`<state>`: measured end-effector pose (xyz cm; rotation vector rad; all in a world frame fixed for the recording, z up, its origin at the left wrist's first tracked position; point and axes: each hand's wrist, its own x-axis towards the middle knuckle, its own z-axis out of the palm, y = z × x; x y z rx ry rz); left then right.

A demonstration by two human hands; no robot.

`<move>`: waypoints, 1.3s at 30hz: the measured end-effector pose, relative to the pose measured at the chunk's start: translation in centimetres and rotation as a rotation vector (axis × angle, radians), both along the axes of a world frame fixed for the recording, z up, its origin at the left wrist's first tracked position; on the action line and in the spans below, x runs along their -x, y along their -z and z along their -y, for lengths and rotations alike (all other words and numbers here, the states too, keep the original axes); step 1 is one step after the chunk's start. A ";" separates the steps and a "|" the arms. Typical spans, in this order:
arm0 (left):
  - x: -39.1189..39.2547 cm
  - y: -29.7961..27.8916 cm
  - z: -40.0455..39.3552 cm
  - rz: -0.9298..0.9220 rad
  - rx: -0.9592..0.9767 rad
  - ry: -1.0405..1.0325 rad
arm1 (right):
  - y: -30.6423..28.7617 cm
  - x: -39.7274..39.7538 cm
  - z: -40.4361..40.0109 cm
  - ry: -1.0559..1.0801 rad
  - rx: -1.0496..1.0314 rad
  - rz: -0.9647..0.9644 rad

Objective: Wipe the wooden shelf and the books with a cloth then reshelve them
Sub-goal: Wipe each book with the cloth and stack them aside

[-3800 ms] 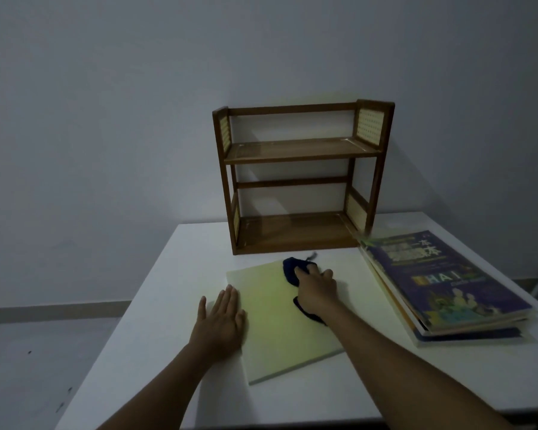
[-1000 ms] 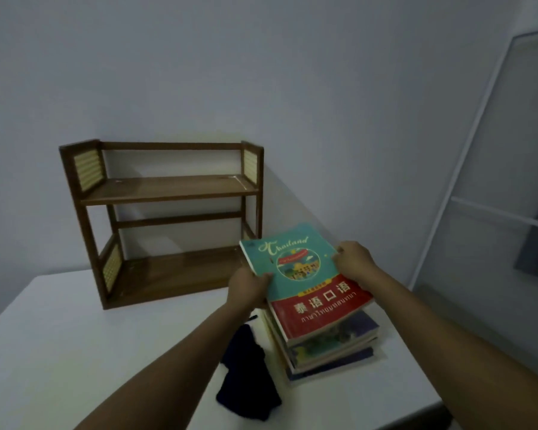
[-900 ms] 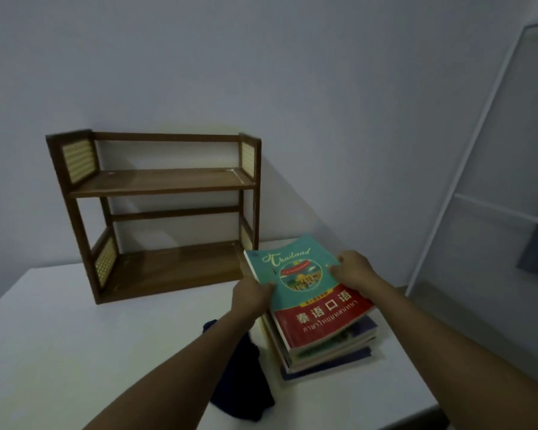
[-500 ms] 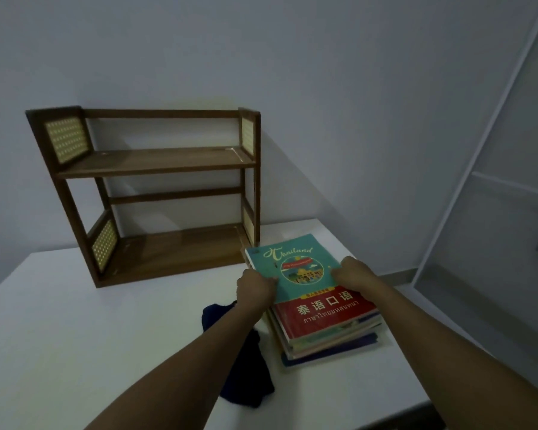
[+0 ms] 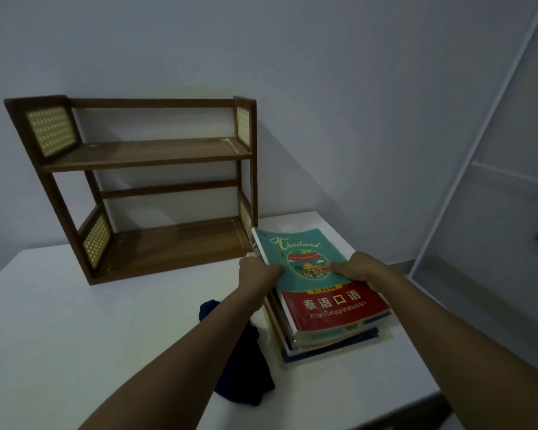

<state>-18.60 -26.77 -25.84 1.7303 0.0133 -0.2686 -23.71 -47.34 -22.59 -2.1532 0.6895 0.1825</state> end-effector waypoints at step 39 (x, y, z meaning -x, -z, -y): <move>3.6 -9.8 -12.0 0.308 0.345 0.236 | -8.1 2.3 -8.6 -0.159 -0.472 0.685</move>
